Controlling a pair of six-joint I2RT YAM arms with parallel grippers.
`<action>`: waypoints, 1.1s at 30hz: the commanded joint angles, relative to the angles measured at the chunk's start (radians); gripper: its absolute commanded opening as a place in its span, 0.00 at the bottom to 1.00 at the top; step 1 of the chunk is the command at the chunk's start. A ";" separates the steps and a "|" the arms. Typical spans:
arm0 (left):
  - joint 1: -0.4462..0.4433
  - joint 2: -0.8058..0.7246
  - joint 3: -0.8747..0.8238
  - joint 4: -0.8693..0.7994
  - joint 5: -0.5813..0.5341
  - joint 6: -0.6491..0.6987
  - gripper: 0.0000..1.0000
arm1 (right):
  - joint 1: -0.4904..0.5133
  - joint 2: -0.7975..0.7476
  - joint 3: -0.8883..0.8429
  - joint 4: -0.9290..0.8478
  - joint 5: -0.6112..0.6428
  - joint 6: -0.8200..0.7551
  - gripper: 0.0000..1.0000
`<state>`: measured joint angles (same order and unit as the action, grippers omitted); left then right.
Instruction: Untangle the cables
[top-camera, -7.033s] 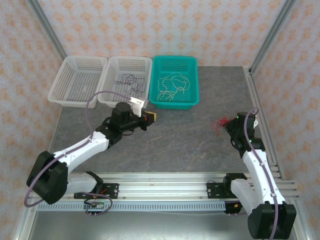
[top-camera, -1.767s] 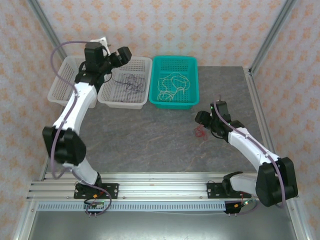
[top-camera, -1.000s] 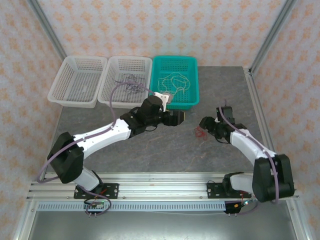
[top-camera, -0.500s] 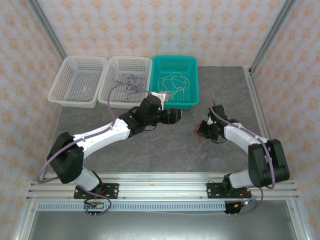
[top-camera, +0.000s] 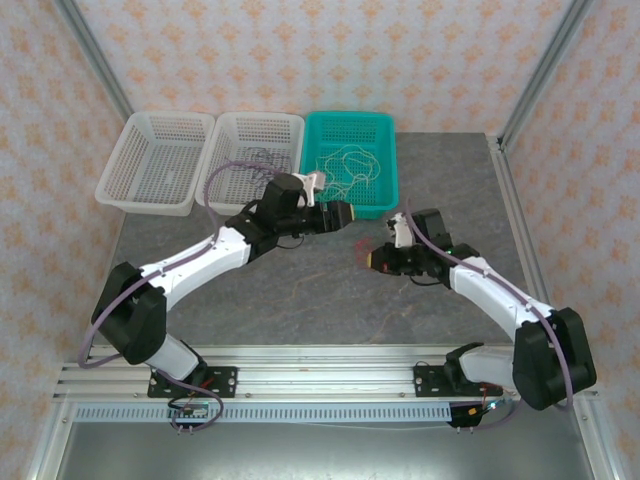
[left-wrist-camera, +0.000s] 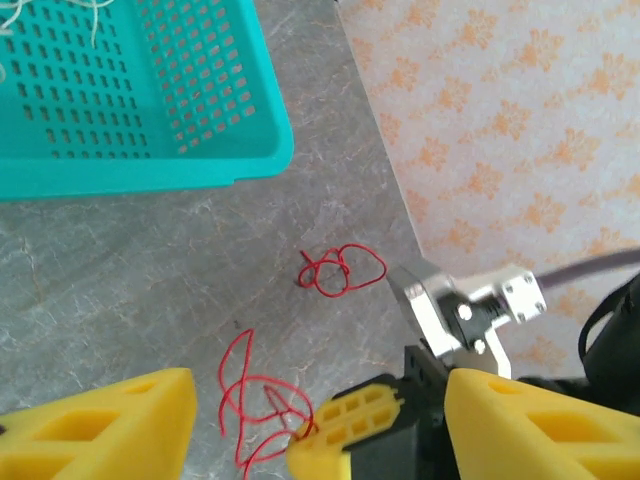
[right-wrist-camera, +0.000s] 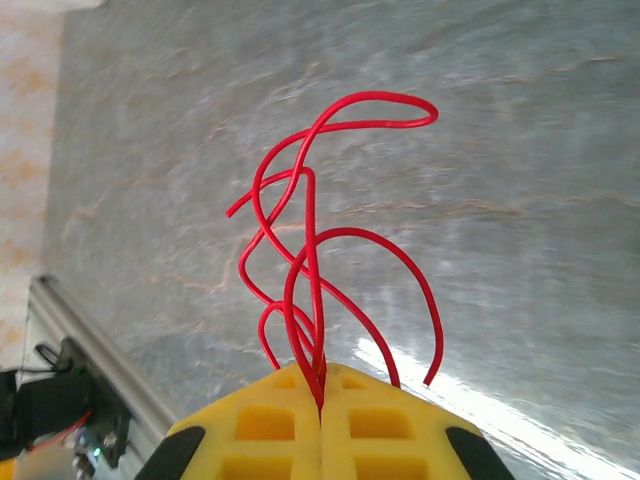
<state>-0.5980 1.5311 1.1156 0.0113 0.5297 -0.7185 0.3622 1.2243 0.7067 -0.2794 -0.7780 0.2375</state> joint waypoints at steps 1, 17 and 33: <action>0.030 0.015 0.000 -0.021 0.045 -0.083 0.62 | 0.015 -0.031 0.041 0.128 -0.075 0.000 0.00; 0.055 0.077 -0.083 0.360 0.228 -0.319 0.25 | 0.030 -0.034 0.029 0.376 -0.127 0.166 0.00; 0.084 0.032 -0.138 0.387 0.155 -0.340 0.00 | 0.029 -0.090 -0.026 0.410 -0.053 0.207 0.00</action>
<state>-0.5365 1.6035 1.0004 0.3721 0.7204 -1.0622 0.3859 1.1435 0.7021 0.1062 -0.8524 0.4435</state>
